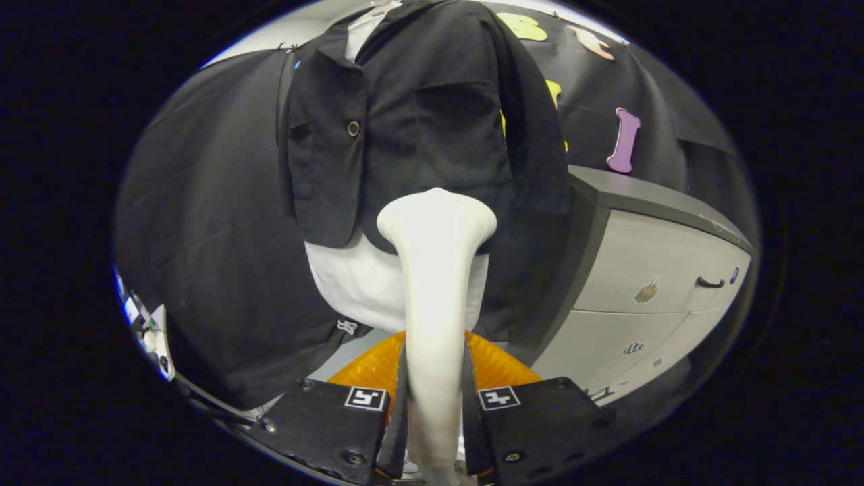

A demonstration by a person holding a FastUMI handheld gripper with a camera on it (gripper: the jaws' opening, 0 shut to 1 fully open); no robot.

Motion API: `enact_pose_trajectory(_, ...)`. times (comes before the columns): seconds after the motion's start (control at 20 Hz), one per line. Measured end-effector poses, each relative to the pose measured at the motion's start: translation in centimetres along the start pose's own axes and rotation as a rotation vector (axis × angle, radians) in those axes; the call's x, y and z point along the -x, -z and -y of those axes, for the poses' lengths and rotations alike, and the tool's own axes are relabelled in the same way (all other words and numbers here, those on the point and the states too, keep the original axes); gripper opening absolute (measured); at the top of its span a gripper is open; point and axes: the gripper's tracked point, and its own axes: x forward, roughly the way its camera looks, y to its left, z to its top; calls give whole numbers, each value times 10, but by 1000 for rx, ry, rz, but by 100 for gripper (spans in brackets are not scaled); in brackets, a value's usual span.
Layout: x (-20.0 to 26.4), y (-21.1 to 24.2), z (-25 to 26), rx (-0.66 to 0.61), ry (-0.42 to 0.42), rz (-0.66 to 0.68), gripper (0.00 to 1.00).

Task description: Iron the clothes twice with a garment steamer, once on the left side and once on the right side.

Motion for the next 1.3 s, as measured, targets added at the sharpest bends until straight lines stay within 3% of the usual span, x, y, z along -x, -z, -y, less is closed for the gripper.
enact_pose_trajectory(0.2, 1, 5, -6, 27, -13, -26, 36)
enact_pose_trajectory(0.35, 16, -21, -19, 63, -45, 44, 36)
enact_pose_trajectory(0.95, 84, -274, -120, 147, -236, 609, 36)
enact_pose_trajectory(1.3, 95, -389, -178, 149, -298, 838, 36)
